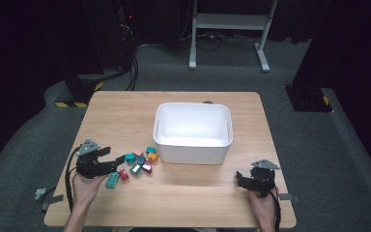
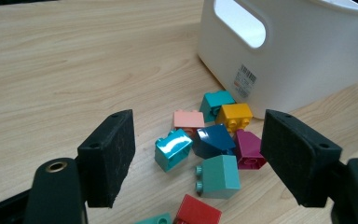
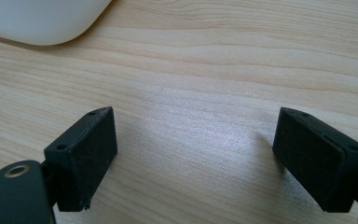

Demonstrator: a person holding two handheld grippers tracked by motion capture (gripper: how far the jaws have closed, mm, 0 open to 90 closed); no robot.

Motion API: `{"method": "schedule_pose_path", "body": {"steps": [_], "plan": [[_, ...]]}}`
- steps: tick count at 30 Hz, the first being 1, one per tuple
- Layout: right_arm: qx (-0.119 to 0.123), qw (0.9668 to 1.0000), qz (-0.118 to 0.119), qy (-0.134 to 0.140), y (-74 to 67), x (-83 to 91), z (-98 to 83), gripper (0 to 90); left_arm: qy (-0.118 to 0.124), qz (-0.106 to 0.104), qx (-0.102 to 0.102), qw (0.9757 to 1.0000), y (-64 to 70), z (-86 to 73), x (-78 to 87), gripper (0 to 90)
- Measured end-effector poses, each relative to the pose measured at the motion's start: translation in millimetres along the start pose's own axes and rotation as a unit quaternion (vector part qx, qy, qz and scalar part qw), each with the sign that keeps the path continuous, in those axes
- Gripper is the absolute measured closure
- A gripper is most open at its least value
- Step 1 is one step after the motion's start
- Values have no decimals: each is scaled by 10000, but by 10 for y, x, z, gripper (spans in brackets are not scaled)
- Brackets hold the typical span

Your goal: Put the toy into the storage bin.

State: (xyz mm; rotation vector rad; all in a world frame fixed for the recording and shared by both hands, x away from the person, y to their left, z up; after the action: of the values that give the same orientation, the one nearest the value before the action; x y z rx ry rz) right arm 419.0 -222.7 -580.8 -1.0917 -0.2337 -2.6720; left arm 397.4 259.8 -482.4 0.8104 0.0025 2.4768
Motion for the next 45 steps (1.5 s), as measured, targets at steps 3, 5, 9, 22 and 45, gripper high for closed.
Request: {"method": "schedule_pose_path", "body": {"steps": [3,5,9,22,45], "plan": [[-1,10000,0,0,0,0,0,133,-58,63,-25,10000,-4,-55,-13,256],[-1,10000,0,-1,0,0,0,133,-79,66,-6,9999,-8,-94,-17,247],[1,10000,0,1,0,0,0,133,-115,103,16,9999,-19,-153,-4,239],[2,10000,0,1,-1,0,0,133,-301,442,322,9981,-119,-522,31,245],[-2,10000,-3,0,-1,1,0,133,-572,932,306,9935,-212,-1003,-114,464]]}}
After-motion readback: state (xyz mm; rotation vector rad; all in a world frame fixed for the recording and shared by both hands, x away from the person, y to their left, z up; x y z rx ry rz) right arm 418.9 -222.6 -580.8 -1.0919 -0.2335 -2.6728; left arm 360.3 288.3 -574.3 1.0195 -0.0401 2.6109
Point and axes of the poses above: each handheld gripper's, and its own axes: x roughly backward along the jaws, z roughly out of its top, y roughly to its right, the point moved 8 cm from there along -x, roughly forward along the jaws, and after that the axes turned 3 degrees about -z, right-handed, at the moved point
